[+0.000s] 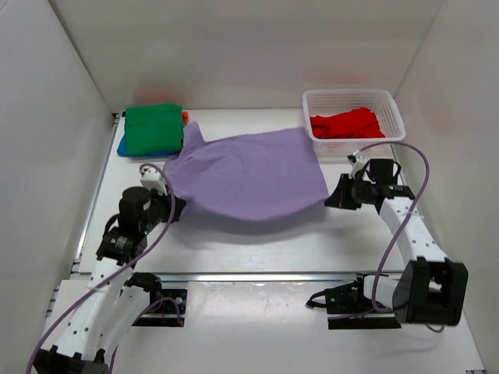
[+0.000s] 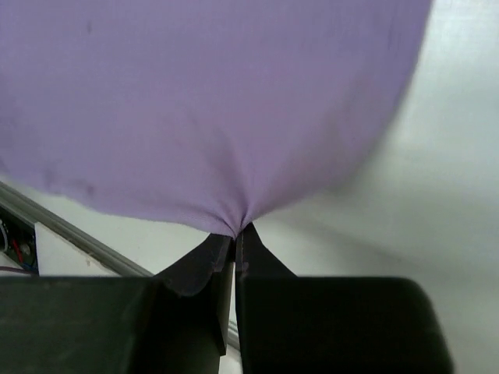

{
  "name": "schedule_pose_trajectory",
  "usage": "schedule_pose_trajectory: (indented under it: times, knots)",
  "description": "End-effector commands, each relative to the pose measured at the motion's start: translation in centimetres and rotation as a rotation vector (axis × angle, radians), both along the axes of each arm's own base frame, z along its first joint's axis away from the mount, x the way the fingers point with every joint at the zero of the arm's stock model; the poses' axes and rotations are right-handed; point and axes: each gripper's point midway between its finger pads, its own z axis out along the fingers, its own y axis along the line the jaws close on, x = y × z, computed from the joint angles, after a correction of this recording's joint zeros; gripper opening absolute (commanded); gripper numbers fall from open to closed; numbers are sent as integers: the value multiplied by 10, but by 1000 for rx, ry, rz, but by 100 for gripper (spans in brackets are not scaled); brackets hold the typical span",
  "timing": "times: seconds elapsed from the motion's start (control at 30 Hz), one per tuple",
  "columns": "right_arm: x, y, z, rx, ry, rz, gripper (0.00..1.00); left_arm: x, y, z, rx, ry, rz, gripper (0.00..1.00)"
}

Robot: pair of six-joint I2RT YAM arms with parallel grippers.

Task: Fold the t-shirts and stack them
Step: Flatten out the tshirt

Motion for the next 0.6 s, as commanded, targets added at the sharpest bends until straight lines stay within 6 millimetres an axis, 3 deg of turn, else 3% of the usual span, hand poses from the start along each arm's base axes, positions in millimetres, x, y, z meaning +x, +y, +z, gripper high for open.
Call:
schedule_pose_trajectory:
  times: [0.0,0.1,0.17,0.23,0.33,0.53,0.57]
  knots:
    - [-18,-3,3,-21,-16,-50,0,-23,-28,7,-142,-26,-120,14]
    - [-44,-7,-18,-49,68,-74,0,-42,-47,-7,-212,18,-233,32]
    - [-50,-8,-23,-79,79,-78,1,-54,-58,-8,-269,25,-302,40]
    - [-51,-6,-20,-74,86,-74,0,-61,-64,-10,-313,24,-322,36]
    - [-50,-12,-20,-53,98,-104,0,-63,-64,-10,-318,29,-317,39]
    - [-44,-23,-20,-75,78,-129,0,-60,-43,-31,-232,98,-201,39]
    - [-44,-23,-20,-72,81,-130,0,-63,-47,-31,-237,100,-230,39]
